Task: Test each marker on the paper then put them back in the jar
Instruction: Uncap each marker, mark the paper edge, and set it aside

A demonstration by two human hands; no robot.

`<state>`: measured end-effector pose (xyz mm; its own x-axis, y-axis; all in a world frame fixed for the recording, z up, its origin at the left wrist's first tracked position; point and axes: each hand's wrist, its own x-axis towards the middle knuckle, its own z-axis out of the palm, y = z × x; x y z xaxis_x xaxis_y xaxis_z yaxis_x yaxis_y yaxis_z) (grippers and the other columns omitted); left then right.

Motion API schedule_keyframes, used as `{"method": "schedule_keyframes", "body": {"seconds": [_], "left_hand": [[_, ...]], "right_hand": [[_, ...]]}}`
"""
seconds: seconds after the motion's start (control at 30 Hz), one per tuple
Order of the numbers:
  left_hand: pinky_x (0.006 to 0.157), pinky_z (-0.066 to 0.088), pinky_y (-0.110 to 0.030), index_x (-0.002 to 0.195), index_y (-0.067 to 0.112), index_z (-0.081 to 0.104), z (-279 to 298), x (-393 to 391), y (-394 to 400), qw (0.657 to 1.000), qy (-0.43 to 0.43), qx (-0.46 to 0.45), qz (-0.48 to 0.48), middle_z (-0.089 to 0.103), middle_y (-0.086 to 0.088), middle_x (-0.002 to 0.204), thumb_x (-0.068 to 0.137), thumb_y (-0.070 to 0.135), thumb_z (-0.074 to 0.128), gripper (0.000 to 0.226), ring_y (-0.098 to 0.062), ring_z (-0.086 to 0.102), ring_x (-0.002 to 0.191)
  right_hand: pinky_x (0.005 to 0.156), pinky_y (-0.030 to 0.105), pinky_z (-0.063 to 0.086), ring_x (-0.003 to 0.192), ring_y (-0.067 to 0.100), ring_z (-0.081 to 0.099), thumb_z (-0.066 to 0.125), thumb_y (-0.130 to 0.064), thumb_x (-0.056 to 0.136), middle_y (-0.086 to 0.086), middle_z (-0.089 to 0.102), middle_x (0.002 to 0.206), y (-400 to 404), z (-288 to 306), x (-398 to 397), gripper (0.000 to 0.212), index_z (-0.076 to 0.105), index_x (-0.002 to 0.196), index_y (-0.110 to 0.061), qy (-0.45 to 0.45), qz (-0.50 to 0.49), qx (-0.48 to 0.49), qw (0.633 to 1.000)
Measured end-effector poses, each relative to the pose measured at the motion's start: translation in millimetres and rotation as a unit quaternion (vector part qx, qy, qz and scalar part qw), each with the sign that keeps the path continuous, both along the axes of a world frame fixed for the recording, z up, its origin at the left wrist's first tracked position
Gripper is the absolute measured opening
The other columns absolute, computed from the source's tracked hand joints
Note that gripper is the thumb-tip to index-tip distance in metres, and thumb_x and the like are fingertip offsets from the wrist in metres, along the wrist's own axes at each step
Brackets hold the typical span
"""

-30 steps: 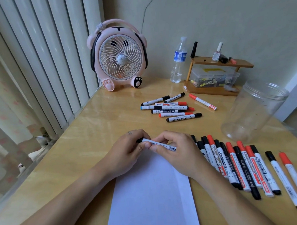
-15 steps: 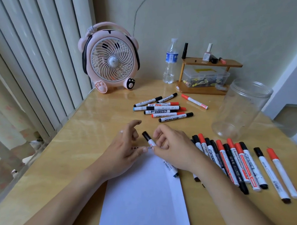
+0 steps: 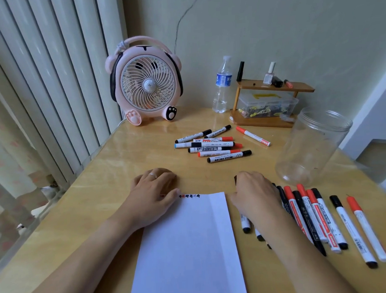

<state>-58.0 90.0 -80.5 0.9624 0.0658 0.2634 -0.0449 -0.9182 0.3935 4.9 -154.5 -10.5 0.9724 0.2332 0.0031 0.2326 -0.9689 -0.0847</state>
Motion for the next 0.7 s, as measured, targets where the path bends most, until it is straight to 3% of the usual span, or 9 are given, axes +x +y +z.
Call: {"method": "schedule_keyframes", "body": {"seconds": [0.13,0.23,0.3,0.4,0.53,0.7], "left_hand": [[0.108,0.015,-0.028,0.13,0.034,0.059,-2,4,-2,1.0,-0.008,-0.009,0.014,0.05,0.018,0.135,0.085,0.069,0.023,0.068,-0.006,0.039,0.134],[0.108,0.015,-0.028,0.127,0.035,0.061,-2,4,-2,0.999,-0.006,-0.033,0.018,0.05,0.02,0.133,0.085,0.069,0.022,0.067,-0.004,0.04,0.132],[0.108,0.015,-0.028,0.125,0.035,0.063,-2,3,-1,0.999,-0.009,-0.05,0.017,0.051,0.02,0.132,0.086,0.068,0.023,0.065,-0.003,0.041,0.13],[0.107,0.015,-0.027,0.124,0.035,0.063,-2,4,0,0.998,-0.011,-0.053,0.012,0.05,0.022,0.13,0.086,0.066,0.023,0.063,-0.001,0.04,0.129],[0.105,0.016,-0.026,0.122,0.036,0.064,-2,3,1,0.998,-0.021,-0.061,0.009,0.05,0.024,0.129,0.087,0.064,0.024,0.06,0.003,0.04,0.128],[0.102,0.015,-0.025,0.122,0.036,0.064,-3,3,0,0.998,-0.027,-0.053,0.008,0.051,0.023,0.128,0.088,0.061,0.025,0.058,0.002,0.04,0.127]], "right_hand": [[0.056,0.031,0.038,0.082,0.025,0.056,0.055,-0.013,0.095,0.003,0.055,0.098,-2,-3,14,0.007,0.054,0.088,-0.013,-0.004,0.011,0.058,0.998],[0.068,0.034,0.046,0.093,0.024,0.058,0.051,-0.015,0.101,0.003,0.059,0.109,7,-5,34,0.007,0.059,0.1,-0.016,-0.07,0.042,0.117,0.99],[0.082,0.036,0.05,0.113,0.024,0.055,0.049,-0.008,0.102,0.001,0.057,0.129,17,-11,49,0.028,0.06,0.125,-0.02,-0.083,0.093,0.106,0.987],[0.102,0.035,0.045,0.131,0.025,0.044,0.05,0.002,0.098,-0.005,0.049,0.15,30,-27,64,0.059,0.045,0.151,-0.024,-0.07,0.162,0.087,0.98],[0.093,0.033,0.048,0.126,0.024,0.047,0.055,0.008,0.094,-0.001,0.052,0.138,38,-43,74,0.059,0.052,0.146,-0.02,-0.112,0.155,0.1,0.976],[0.076,0.037,0.051,0.111,0.023,0.052,0.061,-0.002,0.098,0.002,0.05,0.117,32,-46,77,0.021,0.068,0.115,-0.012,-0.151,0.15,0.101,0.972]]}}
